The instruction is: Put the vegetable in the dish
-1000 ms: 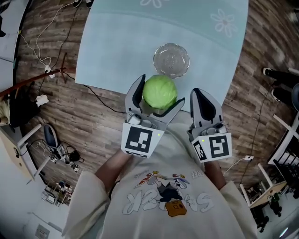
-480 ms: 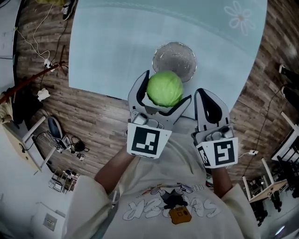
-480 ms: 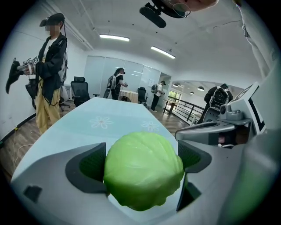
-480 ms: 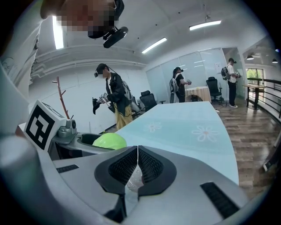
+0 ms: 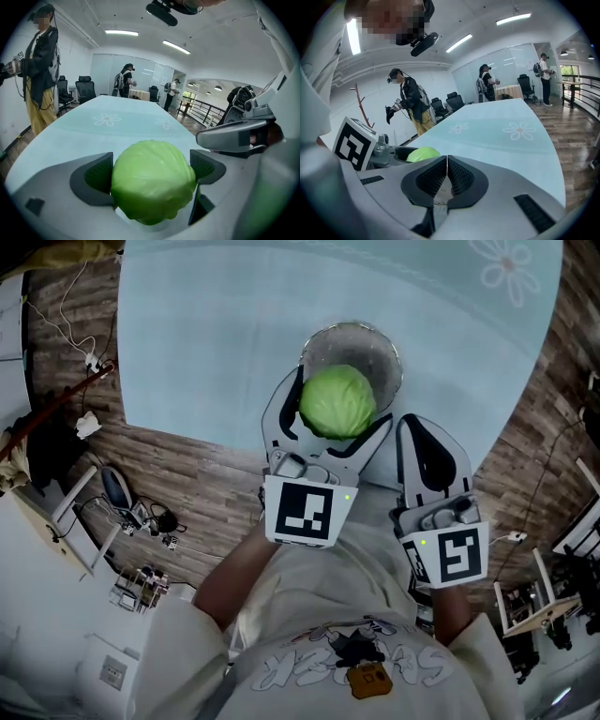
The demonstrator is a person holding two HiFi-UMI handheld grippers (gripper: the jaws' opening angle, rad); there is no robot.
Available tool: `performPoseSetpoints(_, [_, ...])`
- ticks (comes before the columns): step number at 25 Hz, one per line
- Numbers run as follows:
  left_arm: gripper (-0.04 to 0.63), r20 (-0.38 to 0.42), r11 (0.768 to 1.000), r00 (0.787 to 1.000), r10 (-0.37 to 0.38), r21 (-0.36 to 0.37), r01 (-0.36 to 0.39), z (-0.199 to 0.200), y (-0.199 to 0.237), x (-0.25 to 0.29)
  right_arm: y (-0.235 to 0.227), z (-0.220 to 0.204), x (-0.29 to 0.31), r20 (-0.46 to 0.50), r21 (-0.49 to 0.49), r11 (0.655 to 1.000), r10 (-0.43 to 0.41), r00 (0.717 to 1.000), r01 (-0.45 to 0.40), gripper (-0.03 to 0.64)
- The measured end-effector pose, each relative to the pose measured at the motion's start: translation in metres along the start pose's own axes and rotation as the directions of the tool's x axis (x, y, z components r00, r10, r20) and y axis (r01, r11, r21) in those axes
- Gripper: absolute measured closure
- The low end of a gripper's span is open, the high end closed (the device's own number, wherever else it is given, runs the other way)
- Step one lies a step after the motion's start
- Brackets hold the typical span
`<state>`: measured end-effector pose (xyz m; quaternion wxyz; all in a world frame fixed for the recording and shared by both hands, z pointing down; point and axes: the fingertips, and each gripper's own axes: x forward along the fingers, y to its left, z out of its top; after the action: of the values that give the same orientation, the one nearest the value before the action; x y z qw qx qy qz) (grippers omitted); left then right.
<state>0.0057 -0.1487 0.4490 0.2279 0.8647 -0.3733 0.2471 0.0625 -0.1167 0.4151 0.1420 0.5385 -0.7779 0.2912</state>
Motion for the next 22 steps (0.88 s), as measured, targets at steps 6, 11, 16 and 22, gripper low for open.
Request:
performPoseSetpoints(6, [0.078, -0.04, 1.0, 0.999, 0.005, 0.011, -0.005, -0.015, 0.002, 0.025, -0.019, -0.02, 0.005, -0.033, 0.043, 0.999, -0.014, 0.999, 0.015, 0.594])
performPoseSetpoints(11, [0.078, -0.08, 1.0, 0.997, 0.007, 0.019, -0.005, -0.026, -0.004, 0.046, -0.033, -0.031, 0.007, -0.046, 0.077, 0.997, -0.024, 0.999, 0.028, 0.594])
performPoseSetpoints(16, [0.078, -0.087, 0.995, 0.996, 0.003, 0.097, 0.006, -0.034, -0.003, 0.062, -0.038, -0.037, 0.011, -0.056, 0.097, 0.995, -0.021, 0.998, 0.026, 0.594])
performPoseSetpoints(22, [0.078, -0.162, 0.993, 0.986, 0.044, 0.115, -0.025, -0.052, 0.002, 0.071, -0.045, -0.042, 0.014, -0.06, 0.112, 0.993, -0.026, 0.998, 0.033, 0.594])
